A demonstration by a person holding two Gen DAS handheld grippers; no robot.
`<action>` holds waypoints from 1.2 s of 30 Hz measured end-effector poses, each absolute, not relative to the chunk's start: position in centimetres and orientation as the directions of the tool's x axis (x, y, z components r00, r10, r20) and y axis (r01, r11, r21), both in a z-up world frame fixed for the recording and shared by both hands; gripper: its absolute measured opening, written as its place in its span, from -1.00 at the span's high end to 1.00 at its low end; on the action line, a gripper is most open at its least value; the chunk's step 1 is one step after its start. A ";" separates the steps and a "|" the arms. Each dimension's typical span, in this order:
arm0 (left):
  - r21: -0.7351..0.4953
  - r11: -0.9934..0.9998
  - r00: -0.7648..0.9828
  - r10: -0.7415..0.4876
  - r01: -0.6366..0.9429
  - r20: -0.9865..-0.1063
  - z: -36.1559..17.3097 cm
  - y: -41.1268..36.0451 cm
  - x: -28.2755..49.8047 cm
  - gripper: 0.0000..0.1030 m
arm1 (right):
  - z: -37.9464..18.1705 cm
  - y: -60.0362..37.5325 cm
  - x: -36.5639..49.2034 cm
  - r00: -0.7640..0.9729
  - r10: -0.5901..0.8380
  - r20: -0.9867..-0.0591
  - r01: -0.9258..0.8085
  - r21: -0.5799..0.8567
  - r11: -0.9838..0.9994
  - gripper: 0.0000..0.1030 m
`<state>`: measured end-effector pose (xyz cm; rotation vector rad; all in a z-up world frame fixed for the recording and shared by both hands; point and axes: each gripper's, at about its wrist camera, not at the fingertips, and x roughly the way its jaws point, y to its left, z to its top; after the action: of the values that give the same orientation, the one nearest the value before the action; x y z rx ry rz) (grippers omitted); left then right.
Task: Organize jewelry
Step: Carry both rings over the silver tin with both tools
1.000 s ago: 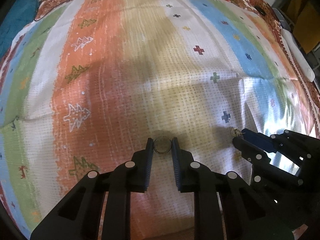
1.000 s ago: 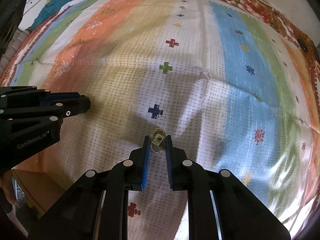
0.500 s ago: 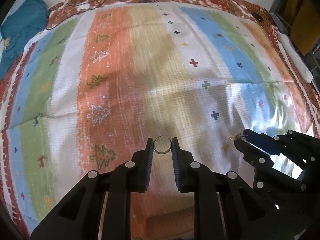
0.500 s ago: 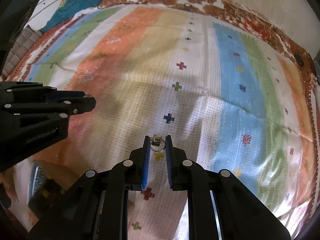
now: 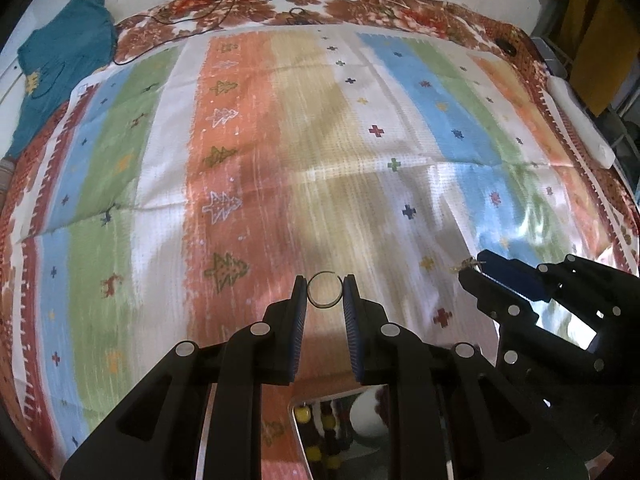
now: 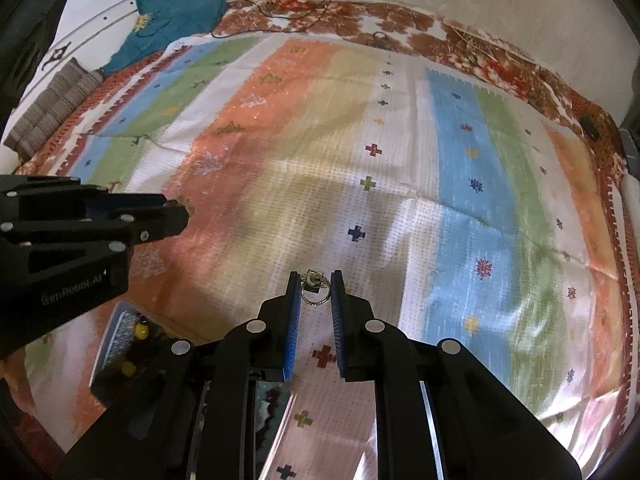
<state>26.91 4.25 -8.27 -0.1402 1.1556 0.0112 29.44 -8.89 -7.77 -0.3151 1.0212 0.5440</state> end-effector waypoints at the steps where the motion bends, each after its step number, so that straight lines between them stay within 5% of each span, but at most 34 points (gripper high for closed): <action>1: -0.108 0.991 0.407 -0.066 -0.082 -0.911 -8.1 4.3 26.5 0.65 | -7.6 -8.9 29.2 0.410 0.284 -0.867 -0.567 0.002 0.824 0.69; 36: -0.127 0.992 0.496 -0.100 -0.021 -0.863 -3.3 1.9 16.6 0.65 | -4.2 -10.7 21.0 0.405 0.390 -0.827 -0.636 0.052 0.770 0.69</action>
<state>16.62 1.94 -3.28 -0.1263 1.0518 -0.0478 21.02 -10.71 -4.15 -0.2907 0.9530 0.6587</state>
